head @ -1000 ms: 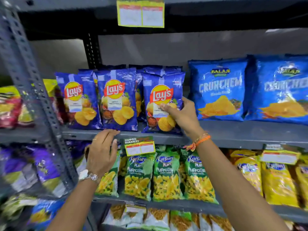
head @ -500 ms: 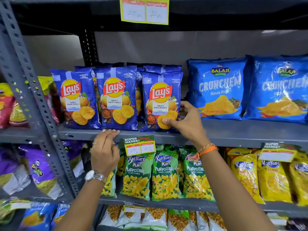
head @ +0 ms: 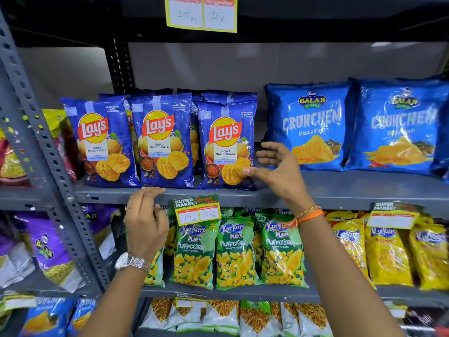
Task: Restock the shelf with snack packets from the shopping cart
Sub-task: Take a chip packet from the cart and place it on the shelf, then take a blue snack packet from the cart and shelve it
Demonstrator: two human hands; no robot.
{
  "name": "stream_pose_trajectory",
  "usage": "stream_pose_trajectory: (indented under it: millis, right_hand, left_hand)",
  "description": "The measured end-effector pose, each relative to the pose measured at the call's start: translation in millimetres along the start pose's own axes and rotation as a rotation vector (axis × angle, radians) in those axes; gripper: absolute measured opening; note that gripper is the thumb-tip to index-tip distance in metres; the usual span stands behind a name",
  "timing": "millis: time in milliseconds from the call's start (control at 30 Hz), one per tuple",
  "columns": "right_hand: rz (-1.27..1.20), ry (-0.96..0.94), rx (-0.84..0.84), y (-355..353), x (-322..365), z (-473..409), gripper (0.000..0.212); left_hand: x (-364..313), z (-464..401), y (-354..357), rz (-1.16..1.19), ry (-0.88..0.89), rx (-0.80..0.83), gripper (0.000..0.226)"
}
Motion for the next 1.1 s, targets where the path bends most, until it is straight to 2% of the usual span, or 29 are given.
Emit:
stream_pose_trajectory:
  millis: [133, 300, 467, 567, 733, 833, 933, 1033, 1100]
  right_hand:
    - [-0.065, -0.051, -0.128, -40.1, 14.8, 14.4, 0.067]
    - [-0.104, -0.136, -0.305, -117.7, 27.5, 62.8, 0.050]
    - [-0.062, -0.039, -0.619, -236.8, -9.6, 165.7, 0.035]
    - [-0.051, 0.137, -0.913, -311.1, -75.9, 271.0, 0.030]
    - [-0.078, 0.461, -1.243, -374.8, -181.3, 422.5, 0.035]
    - [-0.091, 0.571, -1.323, -394.6, -221.5, 471.6, 0.045]
    - [-0.113, 0.623, -1.324, -412.8, -248.1, 491.7, 0.053]
    - [-0.102, 0.733, -1.344, -431.0, -278.4, 504.6, 0.055]
    - [-0.085, 0.790, -1.327, -441.4, -301.4, 509.9, 0.048]
  left_hand:
    - [-48.6, 0.9, -9.2, 0.116, 0.014, -0.112, 0.031]
    - [-145.1, 35.8, 7.6, 0.370, 0.171, 0.028, 0.027]
    - [-247.0, 118.0, 51.6, 0.562, 0.279, 0.422, 0.043]
    - [-300.1, 188.6, 79.2, 0.597, 0.379, 0.670, 0.047]
    - [-367.1, 319.1, 107.3, 0.620, 0.600, 1.026, 0.046]
    - [-397.2, 381.7, 114.6, 0.713, 0.741, 1.151, 0.045]
    - [-414.0, 422.4, 119.1, 0.756, 0.839, 1.215, 0.038]
    - [-421.2, 452.1, 136.5, 0.804, 0.842, 1.243, 0.030]
    - [-419.9, 465.1, 148.4, 0.787, 0.846, 1.239, 0.031]
Point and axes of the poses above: each hand's wrist, its own z-axis away from the middle knuckle, its own y-axis out of the palm, x = y × z, the point moved 1 cm from there along -z, towards the middle knuckle, and after that the axes turned 15 degrees about -z, right-handed, at the moved point
